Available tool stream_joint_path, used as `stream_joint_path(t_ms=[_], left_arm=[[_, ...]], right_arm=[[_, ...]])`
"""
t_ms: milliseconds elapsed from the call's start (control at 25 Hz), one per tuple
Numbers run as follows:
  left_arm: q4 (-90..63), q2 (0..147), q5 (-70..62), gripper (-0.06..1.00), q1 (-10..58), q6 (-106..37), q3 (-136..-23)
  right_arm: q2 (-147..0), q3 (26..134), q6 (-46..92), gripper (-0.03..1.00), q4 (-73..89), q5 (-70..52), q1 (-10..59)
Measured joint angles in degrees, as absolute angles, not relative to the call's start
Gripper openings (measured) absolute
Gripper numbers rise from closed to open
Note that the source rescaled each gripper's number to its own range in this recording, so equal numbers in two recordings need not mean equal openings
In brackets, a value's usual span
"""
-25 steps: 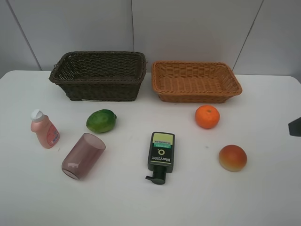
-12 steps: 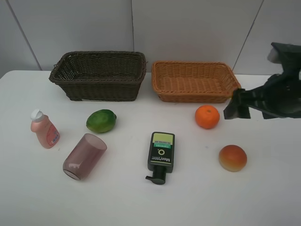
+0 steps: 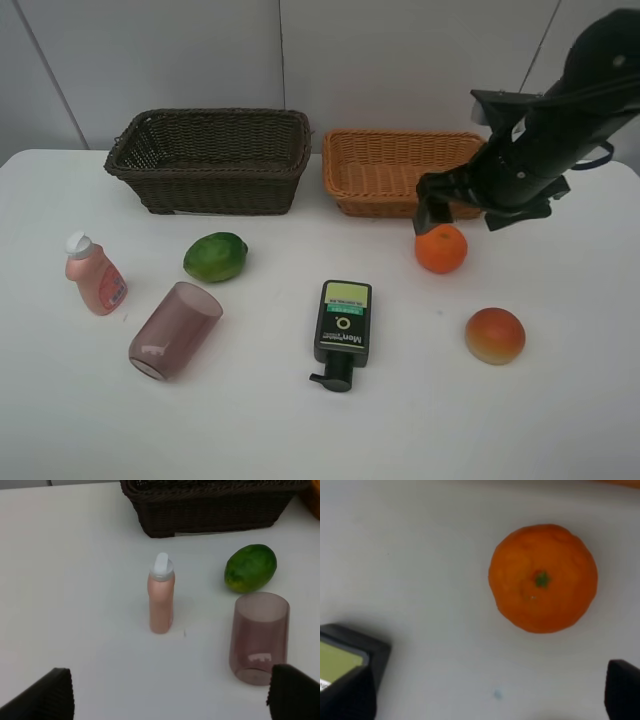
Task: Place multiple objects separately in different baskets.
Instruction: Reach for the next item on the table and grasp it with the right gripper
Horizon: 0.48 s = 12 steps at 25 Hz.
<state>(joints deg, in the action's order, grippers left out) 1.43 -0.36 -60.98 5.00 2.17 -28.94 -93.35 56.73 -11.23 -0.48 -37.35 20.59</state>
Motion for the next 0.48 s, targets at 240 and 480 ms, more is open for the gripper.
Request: stream_joint_path(t_ms=[240, 480], left_arm=[[1.4, -0.4, -61.0, 1.00, 5.0, 2.2, -28.9], [1.4, -0.4, -61.0, 1.00, 5.0, 2.2, -28.9]], right_arm=[[-100.1, 59.9, -16.2, 0.97, -5.6, -35.5, 20.6], [-101.7, 58.7, -25.3, 0.97, -15.9, -27.6, 20.6]])
